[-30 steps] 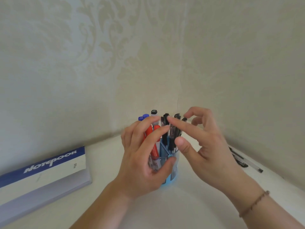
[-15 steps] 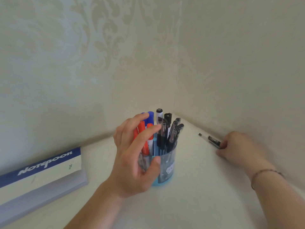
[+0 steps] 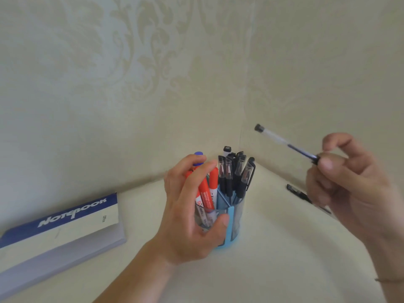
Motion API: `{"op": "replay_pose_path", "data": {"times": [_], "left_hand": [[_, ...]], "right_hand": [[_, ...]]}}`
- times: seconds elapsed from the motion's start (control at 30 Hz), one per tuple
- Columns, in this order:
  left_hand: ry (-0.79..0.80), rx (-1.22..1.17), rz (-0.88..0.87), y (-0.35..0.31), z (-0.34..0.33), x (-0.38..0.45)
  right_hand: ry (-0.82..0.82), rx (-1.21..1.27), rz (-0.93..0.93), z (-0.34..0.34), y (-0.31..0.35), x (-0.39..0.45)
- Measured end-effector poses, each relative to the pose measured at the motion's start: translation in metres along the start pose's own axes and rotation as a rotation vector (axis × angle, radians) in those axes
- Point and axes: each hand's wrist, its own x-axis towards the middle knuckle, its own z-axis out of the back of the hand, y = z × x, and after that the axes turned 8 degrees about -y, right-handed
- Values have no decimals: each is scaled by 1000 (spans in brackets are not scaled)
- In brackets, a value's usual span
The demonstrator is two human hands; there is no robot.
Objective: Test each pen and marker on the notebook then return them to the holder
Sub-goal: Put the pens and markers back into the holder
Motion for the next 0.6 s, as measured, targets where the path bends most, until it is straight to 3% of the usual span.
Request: {"op": "replay_pose_path", "data": {"times": [0.23, 0.43, 0.6], "left_hand": [[-3, -37, -6, -1, 1, 1], [5, -37, 7, 0, -2, -2], [8, -9, -8, -1, -1, -2]], "right_hand": [[24, -145, -52, 2, -9, 2], [-123, -291, 306, -35, -23, 4], [-124, -1032, 669, -56, -41, 0]]}}
